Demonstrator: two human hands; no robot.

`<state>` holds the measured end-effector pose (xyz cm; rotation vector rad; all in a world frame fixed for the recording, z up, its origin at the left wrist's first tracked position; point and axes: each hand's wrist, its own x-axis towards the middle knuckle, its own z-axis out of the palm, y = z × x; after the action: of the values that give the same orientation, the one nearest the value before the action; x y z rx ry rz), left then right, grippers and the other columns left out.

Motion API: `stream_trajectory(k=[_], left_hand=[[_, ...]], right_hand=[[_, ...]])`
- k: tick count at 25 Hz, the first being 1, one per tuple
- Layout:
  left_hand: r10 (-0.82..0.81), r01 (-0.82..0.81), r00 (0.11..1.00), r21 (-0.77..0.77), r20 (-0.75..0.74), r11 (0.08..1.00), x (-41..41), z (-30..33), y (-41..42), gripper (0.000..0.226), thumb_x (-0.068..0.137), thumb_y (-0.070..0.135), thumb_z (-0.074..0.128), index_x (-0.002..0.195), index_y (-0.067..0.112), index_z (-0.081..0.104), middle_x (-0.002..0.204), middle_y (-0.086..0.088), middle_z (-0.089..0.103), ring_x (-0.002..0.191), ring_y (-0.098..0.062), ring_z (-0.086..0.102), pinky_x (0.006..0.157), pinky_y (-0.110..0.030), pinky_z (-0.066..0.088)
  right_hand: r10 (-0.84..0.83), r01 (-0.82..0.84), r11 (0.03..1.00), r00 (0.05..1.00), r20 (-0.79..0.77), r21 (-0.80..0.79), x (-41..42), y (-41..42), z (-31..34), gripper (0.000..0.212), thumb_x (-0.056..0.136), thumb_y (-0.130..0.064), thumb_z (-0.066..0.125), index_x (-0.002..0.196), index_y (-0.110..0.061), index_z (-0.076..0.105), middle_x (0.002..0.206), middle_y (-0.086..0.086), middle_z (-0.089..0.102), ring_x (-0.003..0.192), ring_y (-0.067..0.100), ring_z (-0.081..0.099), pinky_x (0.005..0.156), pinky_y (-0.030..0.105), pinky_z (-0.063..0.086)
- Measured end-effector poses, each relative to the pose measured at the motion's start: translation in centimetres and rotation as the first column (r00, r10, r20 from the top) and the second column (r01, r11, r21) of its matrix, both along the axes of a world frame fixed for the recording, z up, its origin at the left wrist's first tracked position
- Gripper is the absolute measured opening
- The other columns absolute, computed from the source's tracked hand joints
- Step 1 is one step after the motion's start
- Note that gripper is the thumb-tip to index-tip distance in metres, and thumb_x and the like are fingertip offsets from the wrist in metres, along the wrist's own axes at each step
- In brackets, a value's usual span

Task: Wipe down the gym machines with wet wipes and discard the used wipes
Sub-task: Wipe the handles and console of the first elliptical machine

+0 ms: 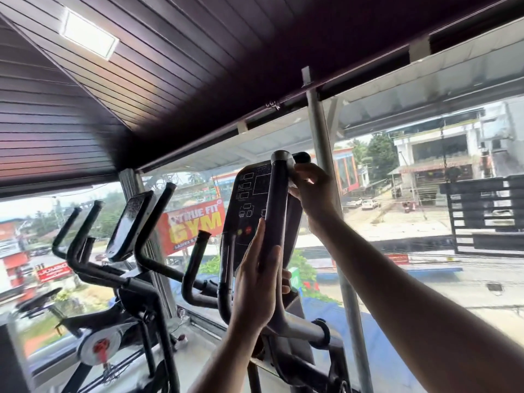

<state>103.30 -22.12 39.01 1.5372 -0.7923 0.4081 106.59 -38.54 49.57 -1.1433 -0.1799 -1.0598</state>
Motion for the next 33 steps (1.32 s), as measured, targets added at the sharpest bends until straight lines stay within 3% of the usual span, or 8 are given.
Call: stream_trajectory(k=[4,7,10,14,18,25,30,33], left_hand=[[-0.012,0.012,1.0,0.005,0.015,1.0,0.1,-0.1,0.0,0.055,0.107,0.019,0.055,0.155,0.042,0.041,0.086,0.023,0.072,0.07,-0.034,0.071,0.058,-0.051,0.062],[0.003,-0.004,0.999,0.031,0.035,1.0,0.3,-0.2,0.0,0.055,0.107,0.021,0.054,0.155,0.044,0.04,0.092,0.023,0.073,0.068,-0.029,0.072,0.057,-0.047,0.063],[-0.002,0.001,1.0,0.042,0.022,0.999,0.3,-0.1,0.2,0.055,0.107,0.021,0.054,0.155,0.045,0.039,0.102,0.024,0.073,0.069,-0.023,0.074,0.056,-0.038,0.062],[0.024,-0.029,0.998,0.081,0.066,0.996,0.4,-0.1,0.4,0.055,0.108,0.026,0.053,0.155,0.048,0.036,0.107,0.031,0.07,0.069,-0.017,0.075,0.059,-0.047,0.063],[0.034,-0.043,0.993,0.081,0.113,0.996,0.9,-0.3,0.2,0.054,0.108,0.029,0.053,0.152,0.055,0.034,0.117,0.027,0.069,0.073,-0.016,0.075,0.063,-0.053,0.062],[0.071,-0.094,0.982,0.127,0.177,0.987,1.5,-0.5,0.2,0.054,0.104,0.048,0.048,0.149,0.068,0.027,0.136,0.022,0.063,0.089,-0.019,0.076,0.073,-0.053,0.063],[0.046,-0.064,0.987,0.114,0.153,0.991,1.4,-0.6,0.2,0.054,0.108,0.039,0.049,0.15,0.065,0.028,0.12,0.024,0.069,0.073,-0.017,0.074,0.063,-0.053,0.062],[0.016,-0.026,0.993,0.079,0.116,0.997,0.9,-0.4,0.2,0.054,0.11,0.025,0.049,0.154,0.051,0.031,0.112,0.031,0.068,0.068,-0.018,0.074,0.058,-0.047,0.063]], right_hand=[[-0.247,0.239,0.912,0.969,0.019,-0.334,-1.3,0.5,-4.1,0.006,0.093,-0.022,0.075,0.096,-0.018,0.078,0.085,-0.008,0.074,0.082,0.005,0.072,0.077,0.024,0.059],[-0.479,0.557,0.588,0.824,0.303,-0.586,-1.6,0.1,-3.1,0.014,0.094,-0.01,0.072,0.105,-0.014,0.079,0.097,-0.012,0.065,0.084,-0.009,0.062,0.077,0.006,0.046],[-0.52,0.657,0.363,0.731,0.441,-0.66,-0.3,-1.2,0.9,0.017,0.093,-0.008,0.071,0.107,-0.015,0.079,0.091,-0.003,0.059,0.072,0.003,0.055,0.072,0.018,0.045],[-0.582,0.595,0.453,0.761,0.286,-0.664,-0.3,-2.1,1.0,0.003,0.097,-0.028,0.07,0.096,-0.026,0.072,0.082,0.0,0.07,0.072,0.015,0.069,0.068,0.029,0.055],[-0.539,0.579,0.48,0.788,0.299,-0.659,-1.8,-0.5,-2.9,0.013,0.098,-0.02,0.069,0.096,-0.032,0.068,0.094,-0.01,0.074,0.072,-0.01,0.065,0.067,0.008,0.048],[-0.549,0.609,0.114,0.697,0.462,-0.785,-0.3,-2.5,3.7,0.018,0.094,-0.014,0.069,0.111,-0.016,0.075,0.093,0.004,0.066,0.085,0.021,0.062,0.072,0.03,0.049],[-0.569,0.544,0.477,0.79,0.23,-0.69,-1.5,-1.3,-0.7,0.005,0.096,-0.021,0.07,0.095,-0.018,0.066,0.076,-0.01,0.067,0.065,0.01,0.066,0.061,0.024,0.05],[-0.502,0.532,0.482,0.819,0.278,-0.696,-2.6,0.0,-2.6,0.009,0.096,-0.015,0.069,0.103,-0.021,0.072,0.1,-0.009,0.075,0.079,0.002,0.068,0.071,0.023,0.057]])
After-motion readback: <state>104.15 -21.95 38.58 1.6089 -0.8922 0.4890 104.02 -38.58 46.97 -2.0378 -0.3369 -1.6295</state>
